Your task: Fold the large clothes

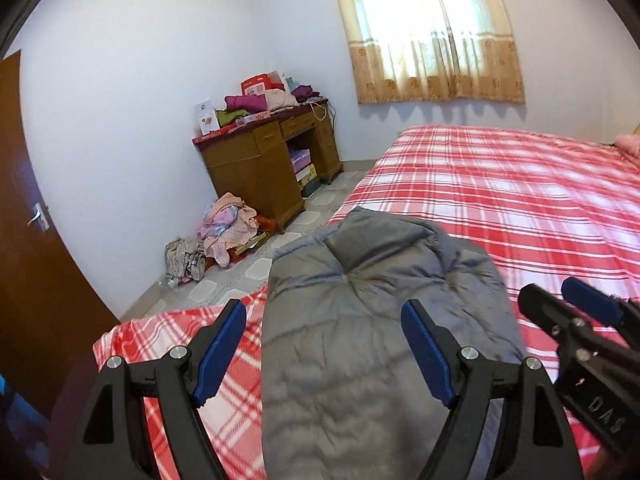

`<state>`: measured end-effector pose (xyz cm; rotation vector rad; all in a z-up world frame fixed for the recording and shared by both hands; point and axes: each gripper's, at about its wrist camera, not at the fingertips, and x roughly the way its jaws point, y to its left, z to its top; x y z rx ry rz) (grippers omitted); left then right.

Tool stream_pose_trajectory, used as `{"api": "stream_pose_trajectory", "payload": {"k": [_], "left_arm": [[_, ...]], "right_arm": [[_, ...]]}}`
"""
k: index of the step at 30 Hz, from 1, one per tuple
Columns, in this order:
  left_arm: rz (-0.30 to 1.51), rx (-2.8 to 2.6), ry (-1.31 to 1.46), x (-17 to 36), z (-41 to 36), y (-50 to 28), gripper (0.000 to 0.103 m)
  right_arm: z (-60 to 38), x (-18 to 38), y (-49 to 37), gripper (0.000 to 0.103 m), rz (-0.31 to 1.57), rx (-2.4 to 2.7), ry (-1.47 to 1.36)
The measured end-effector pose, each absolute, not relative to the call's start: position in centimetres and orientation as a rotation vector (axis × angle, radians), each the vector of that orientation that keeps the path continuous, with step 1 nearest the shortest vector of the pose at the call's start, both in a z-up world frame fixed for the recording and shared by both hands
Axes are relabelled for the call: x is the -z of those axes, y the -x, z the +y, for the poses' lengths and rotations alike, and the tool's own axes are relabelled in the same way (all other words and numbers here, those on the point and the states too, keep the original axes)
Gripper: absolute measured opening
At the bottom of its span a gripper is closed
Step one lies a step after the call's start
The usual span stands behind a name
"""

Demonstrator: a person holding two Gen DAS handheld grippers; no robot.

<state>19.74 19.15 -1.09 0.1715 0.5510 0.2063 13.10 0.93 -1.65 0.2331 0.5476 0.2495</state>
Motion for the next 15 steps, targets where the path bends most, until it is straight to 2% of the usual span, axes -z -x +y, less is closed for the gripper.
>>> {"api": "stream_pose_trajectory", "payload": {"k": [5, 8, 9, 15], "left_arm": [[0.516, -0.217, -0.128, 0.3, 18.8, -14.8, 0.081], [0.507, -0.222, -0.081, 0.7, 19.0, -12.0, 0.081], [0.509, -0.216, -0.062, 0.9, 19.2, -11.2, 0.081], [0.526, -0.242, -0.091, 2.3, 18.6, -7.5, 0.081]], "right_arm": [[-0.4, 1.2, -9.1, 0.06, 0.512, -0.239, -0.231], [-1.4, 1.4, -6.6, 0.075, 0.486, -0.203, -0.217], [-1.6, 1.5, -5.6, 0.077, 0.476, -0.19, -0.214], [-2.1, 2.1, -2.1, 0.077, 0.457, -0.174, -0.217]]}}
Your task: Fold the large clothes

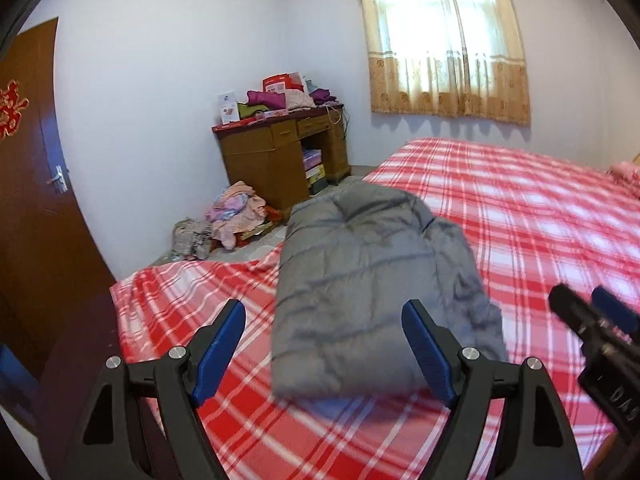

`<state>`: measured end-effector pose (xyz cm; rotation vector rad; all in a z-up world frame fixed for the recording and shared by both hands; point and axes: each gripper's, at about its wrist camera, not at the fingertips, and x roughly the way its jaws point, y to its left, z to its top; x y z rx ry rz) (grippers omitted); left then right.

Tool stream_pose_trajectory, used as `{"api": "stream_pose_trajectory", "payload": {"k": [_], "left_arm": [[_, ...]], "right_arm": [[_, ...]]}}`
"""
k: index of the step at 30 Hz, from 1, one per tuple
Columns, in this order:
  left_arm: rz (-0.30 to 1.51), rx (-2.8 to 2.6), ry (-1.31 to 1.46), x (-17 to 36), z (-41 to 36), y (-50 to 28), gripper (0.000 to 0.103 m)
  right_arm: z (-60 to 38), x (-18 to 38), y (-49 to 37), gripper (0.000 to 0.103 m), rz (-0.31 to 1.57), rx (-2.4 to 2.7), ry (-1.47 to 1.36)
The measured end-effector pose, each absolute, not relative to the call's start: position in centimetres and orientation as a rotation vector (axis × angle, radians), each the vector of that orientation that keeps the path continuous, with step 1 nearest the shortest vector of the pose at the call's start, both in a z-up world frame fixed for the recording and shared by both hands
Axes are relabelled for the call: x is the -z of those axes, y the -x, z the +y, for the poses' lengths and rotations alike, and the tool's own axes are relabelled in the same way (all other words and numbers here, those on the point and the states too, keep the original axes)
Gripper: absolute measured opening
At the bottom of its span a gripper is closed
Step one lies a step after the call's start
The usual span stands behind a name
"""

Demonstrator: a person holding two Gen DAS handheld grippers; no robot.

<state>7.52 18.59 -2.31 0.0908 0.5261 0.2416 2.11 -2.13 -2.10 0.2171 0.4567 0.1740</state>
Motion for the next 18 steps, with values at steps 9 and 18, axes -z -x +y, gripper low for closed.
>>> {"api": "stream_pose_trajectory", "payload": {"k": [9, 18], "left_arm": [[0.471, -0.263, -0.097, 1.4, 17.7, -2.2, 0.081], [0.388, -0.224, -0.064, -1.8, 17.3, 0.8, 0.083]], "right_arm": [[-1.7, -0.4, 2.6, 0.081, 0.363, -0.176, -0.187], [-1.5, -4.3, 6.5, 0.099, 0.209, -0.16, -0.163]]}}
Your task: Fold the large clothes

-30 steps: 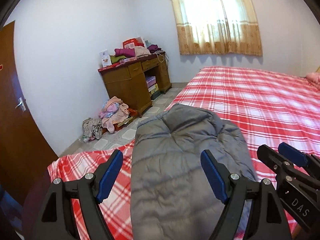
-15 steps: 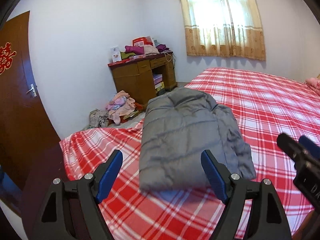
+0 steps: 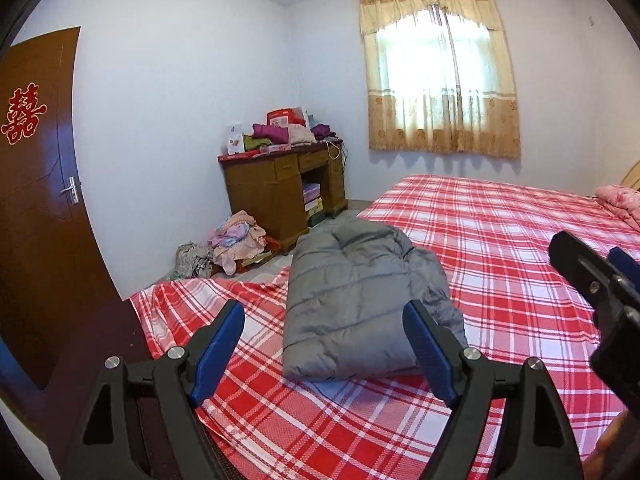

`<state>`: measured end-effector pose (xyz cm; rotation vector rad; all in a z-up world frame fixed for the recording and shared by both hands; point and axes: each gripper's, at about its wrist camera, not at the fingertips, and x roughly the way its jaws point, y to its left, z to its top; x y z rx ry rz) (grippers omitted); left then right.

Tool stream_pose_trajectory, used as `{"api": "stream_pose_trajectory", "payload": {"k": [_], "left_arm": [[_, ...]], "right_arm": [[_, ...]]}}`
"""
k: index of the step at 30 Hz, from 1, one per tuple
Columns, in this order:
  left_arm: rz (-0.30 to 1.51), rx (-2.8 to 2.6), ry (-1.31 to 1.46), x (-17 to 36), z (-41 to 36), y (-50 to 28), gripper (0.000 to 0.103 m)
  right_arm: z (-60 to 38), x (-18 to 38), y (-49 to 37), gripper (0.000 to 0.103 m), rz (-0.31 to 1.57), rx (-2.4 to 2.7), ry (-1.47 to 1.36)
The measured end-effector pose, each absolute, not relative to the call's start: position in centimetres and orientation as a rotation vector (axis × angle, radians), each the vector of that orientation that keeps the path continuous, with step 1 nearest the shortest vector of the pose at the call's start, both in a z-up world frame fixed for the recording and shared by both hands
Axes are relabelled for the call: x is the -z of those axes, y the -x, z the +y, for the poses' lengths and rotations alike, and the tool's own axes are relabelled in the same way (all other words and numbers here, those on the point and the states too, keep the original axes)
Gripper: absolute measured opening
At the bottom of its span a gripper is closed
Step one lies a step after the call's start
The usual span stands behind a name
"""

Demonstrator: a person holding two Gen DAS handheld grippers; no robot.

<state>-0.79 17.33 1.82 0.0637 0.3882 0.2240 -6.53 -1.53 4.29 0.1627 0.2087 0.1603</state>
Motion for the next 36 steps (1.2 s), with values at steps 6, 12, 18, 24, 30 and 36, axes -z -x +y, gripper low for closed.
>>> {"api": "stream_pose_trajectory", "payload": {"k": [6, 12, 18, 24, 30, 36], "left_arm": [[0.362, -0.234, -0.049, -3.4, 17.2, 1.9, 0.087], [0.343, -0.254, -0.07, -4.1, 16.7, 2.5, 0.091], [0.356, -0.27, -0.074, -3.5, 16.6, 2.3, 0.091], [0.359, -0.271, -0.072, -3.5, 16.6, 2.3, 0.091], [0.363, -0.27, -0.066, -3.4, 16.7, 2.2, 0.091], [0.374, -0.265, -0.072, -3.1, 16.4, 1.9, 0.091]], "right_arm": [[-1.8, -6.0, 7.8, 0.103, 0.148, -0.142, -0.169], [-1.8, -5.9, 8.0, 0.103, 0.126, -0.132, -0.168], [-2.2, -5.4, 7.8, 0.103, 0.142, -0.129, -0.183], [-2.1, -5.3, 7.8, 0.103, 0.141, -0.121, -0.179], [-2.0, -5.2, 7.8, 0.103, 0.147, -0.122, -0.179], [-2.4, -5.2, 7.7, 0.103, 0.152, -0.114, -0.188]]}}
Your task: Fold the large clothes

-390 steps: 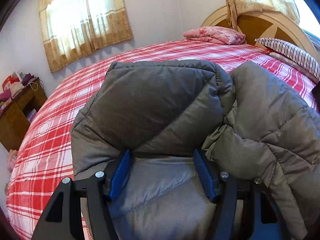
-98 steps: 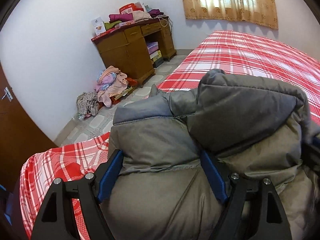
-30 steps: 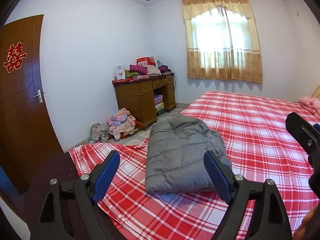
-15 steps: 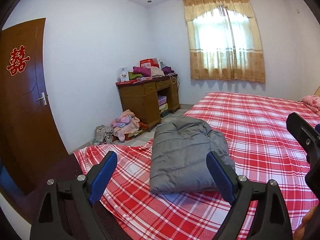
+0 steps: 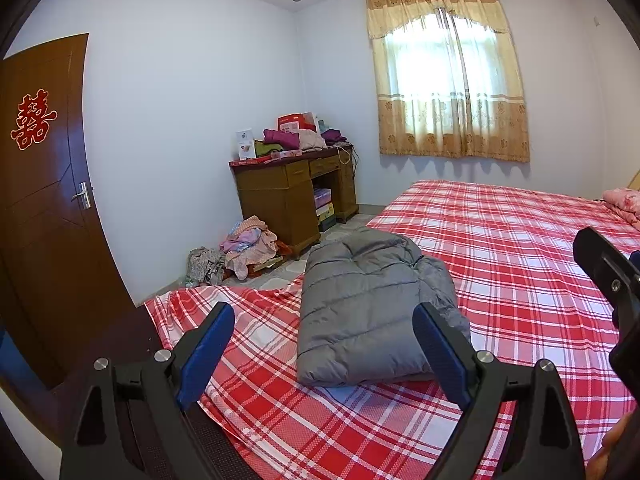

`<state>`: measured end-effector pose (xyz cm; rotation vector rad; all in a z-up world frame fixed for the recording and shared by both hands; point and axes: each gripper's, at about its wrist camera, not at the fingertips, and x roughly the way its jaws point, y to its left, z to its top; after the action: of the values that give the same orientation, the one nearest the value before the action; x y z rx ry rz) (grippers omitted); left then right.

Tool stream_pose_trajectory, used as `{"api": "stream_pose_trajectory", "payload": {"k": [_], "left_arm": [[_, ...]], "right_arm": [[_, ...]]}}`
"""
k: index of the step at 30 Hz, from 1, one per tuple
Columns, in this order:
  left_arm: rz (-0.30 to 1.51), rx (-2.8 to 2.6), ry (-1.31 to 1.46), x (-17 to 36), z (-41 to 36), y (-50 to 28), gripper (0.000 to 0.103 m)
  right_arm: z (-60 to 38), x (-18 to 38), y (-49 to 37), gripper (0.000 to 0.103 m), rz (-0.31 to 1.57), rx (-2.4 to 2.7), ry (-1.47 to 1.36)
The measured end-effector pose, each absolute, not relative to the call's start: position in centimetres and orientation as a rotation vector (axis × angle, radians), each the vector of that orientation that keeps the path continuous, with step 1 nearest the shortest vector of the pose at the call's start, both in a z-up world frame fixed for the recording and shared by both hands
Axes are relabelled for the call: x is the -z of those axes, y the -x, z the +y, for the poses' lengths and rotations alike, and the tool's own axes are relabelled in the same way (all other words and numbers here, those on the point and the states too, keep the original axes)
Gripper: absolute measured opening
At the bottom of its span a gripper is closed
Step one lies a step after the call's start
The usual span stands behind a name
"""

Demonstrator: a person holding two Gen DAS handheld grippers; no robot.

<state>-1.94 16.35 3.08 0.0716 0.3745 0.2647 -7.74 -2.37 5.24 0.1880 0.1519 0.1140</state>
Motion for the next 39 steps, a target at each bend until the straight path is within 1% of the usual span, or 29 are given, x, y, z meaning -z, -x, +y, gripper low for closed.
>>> {"api": "stream_pose_trajectory", "payload": {"k": [39], "left_arm": [[0.38, -0.268, -0.08, -3.09, 16.44, 1.87, 0.091]], "right_arm": [[-2.73, -5.21, 7.39, 0.103, 0.175, -0.103, -0.212]]}}
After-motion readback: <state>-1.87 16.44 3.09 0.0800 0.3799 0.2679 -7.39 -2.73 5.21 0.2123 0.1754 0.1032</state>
